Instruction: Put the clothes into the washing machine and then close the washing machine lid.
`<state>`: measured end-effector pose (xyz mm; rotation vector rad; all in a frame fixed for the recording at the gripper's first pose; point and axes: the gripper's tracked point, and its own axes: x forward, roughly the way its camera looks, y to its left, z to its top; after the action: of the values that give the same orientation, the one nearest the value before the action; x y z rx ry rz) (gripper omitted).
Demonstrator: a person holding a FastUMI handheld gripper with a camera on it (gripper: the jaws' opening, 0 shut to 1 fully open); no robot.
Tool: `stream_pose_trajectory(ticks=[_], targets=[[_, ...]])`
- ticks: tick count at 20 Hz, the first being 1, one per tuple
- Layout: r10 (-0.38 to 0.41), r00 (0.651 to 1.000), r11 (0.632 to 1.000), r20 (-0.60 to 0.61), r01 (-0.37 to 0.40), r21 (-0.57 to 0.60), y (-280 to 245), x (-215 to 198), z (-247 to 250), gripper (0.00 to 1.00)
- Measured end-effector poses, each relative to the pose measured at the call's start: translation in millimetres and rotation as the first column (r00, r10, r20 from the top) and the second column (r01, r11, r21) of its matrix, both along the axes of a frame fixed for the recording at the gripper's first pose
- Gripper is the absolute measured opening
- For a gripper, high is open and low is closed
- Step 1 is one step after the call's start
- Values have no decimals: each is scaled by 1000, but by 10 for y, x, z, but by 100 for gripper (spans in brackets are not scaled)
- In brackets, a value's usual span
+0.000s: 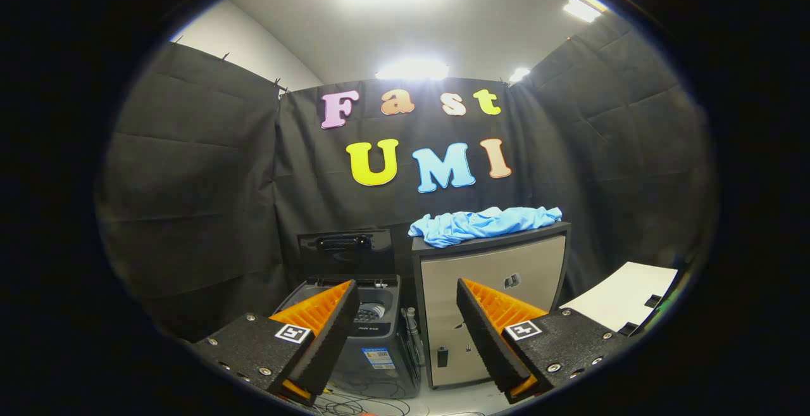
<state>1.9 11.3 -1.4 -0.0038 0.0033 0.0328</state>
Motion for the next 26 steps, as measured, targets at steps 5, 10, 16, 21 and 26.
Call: stream_pose_trajectory(ticks=[5, 10, 16, 21, 26], targets=[[5, 1000, 1000, -3, -5, 1, 64, -10, -6, 96], [11, 1000, 1000, -1, -11, -5, 90, 1, 1, 96], [-17, 999, 999, -35, 16, -39, 31, 144, -35, 96], [-97, 995, 994, -36, 95, -58, -236, 304, 21, 96], [-194, 981, 979, 2, 194, -59, -544, 609, 300, 96]])
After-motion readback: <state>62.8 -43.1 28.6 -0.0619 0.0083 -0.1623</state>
